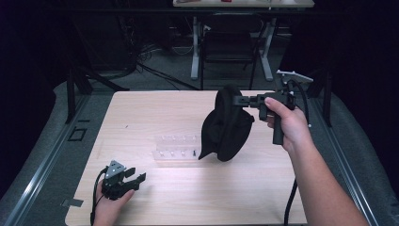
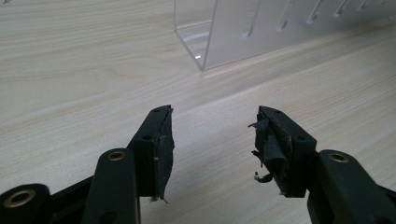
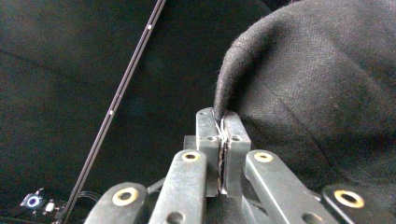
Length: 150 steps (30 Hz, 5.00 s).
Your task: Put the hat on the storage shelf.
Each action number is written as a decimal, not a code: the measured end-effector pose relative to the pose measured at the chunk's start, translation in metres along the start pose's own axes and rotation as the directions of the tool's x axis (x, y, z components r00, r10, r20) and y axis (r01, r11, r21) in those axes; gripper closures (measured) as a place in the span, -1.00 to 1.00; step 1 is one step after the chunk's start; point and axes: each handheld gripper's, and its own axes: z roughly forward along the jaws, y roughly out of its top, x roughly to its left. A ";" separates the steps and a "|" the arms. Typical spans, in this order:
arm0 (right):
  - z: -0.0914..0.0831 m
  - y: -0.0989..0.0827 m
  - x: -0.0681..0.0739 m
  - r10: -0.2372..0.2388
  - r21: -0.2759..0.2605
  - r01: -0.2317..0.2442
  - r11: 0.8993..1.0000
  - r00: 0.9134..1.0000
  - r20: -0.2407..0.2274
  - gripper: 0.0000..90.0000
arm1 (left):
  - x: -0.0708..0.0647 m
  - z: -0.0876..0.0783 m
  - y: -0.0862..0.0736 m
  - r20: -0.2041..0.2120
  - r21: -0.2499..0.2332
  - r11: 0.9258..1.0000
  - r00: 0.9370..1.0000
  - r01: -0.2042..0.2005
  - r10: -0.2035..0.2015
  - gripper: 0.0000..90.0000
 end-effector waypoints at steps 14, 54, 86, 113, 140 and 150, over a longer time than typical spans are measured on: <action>0.029 0.010 -0.005 -0.005 0.030 0.005 1.000 1.000 0.005 0.97 | -0.001 0.001 0.000 0.008 -0.002 1.000 1.000 0.000 0.000 0.05; 0.056 0.006 -0.011 0.021 0.024 -0.021 0.999 1.000 0.019 0.96 | -0.032 -0.007 0.029 0.107 -0.092 0.993 0.991 -0.071 0.081 0.24; 0.066 0.003 -0.010 0.039 0.027 -0.039 0.999 0.999 -0.013 0.96 | -0.116 0.021 0.099 0.220 -0.161 0.956 0.935 -0.247 0.279 0.46; 0.064 0.000 -0.010 0.035 0.023 -0.034 0.999 0.999 -0.025 0.84 | -0.124 0.028 0.095 0.152 -0.138 0.931 0.921 -0.338 0.357 0.92; 0.079 -0.002 0.001 0.012 0.040 -0.011 0.999 1.000 -0.017 0.97 | -0.138 0.028 0.111 0.129 -0.175 0.919 0.917 -0.352 0.376 0.70; 0.081 -0.004 0.000 0.010 0.051 -0.008 0.999 1.000 -0.023 0.91 | -0.140 0.027 0.107 0.084 -0.170 0.887 0.891 -0.429 0.447 0.86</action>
